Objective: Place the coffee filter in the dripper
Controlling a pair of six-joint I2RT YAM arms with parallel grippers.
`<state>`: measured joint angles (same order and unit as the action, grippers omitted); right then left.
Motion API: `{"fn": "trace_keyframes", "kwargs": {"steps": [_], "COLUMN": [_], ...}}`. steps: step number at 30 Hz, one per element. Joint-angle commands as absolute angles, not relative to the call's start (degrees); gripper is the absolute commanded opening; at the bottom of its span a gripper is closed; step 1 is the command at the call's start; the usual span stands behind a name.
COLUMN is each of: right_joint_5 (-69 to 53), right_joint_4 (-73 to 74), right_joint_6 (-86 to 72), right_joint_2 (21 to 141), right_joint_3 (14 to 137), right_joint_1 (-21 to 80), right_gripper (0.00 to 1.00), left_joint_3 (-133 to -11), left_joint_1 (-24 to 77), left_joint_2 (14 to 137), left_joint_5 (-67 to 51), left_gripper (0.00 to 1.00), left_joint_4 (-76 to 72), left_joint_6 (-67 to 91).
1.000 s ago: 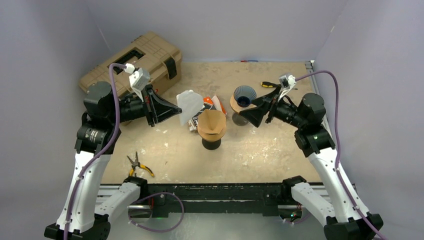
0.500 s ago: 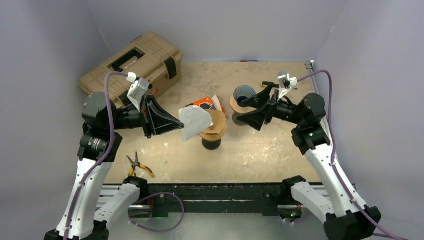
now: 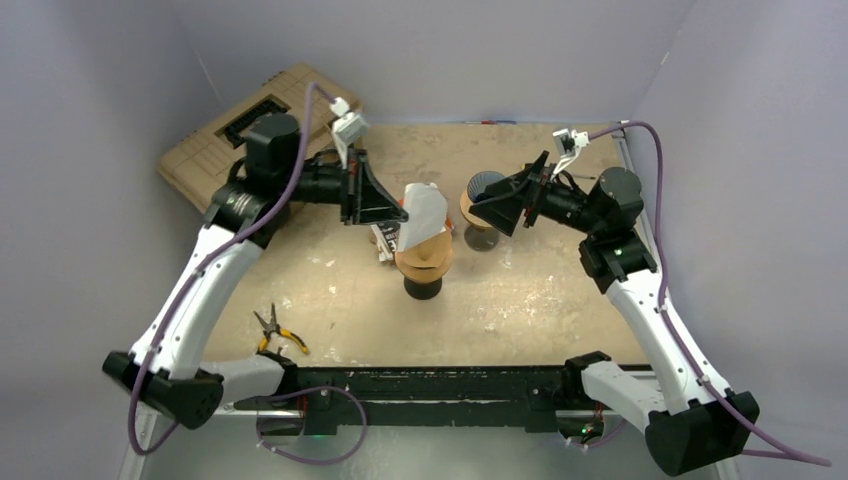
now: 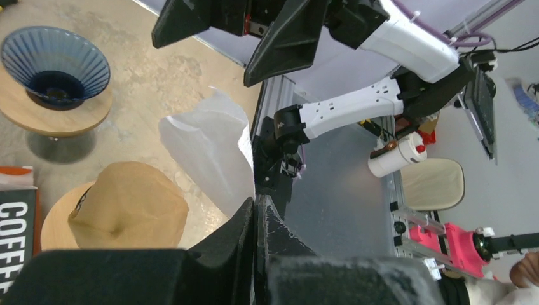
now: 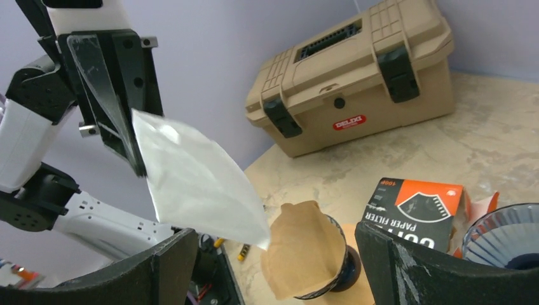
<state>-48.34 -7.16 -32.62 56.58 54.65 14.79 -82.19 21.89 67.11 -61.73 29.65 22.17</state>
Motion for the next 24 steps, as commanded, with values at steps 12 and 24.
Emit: {"fn": "trace_keyframes", "kwargs": {"steps": [12,24], "right_joint_5": [-57.4,-70.2], "right_joint_4": [-8.3,-19.7], "right_joint_6": [-30.0,-34.3], "right_joint_2": [56.2,54.0], "right_joint_3": [54.7,51.1], "right_joint_1": [12.4,12.7], "right_gripper": [0.98,0.99], "left_joint_3": [-89.4,-86.5], "left_joint_1": [36.0,36.2], "left_joint_2": [72.5,69.0], "left_joint_5": [-61.3,-63.0], "left_gripper": [0.0,0.0], "left_joint_4": [43.9,40.9], "left_joint_6": [4.6,4.9]}}
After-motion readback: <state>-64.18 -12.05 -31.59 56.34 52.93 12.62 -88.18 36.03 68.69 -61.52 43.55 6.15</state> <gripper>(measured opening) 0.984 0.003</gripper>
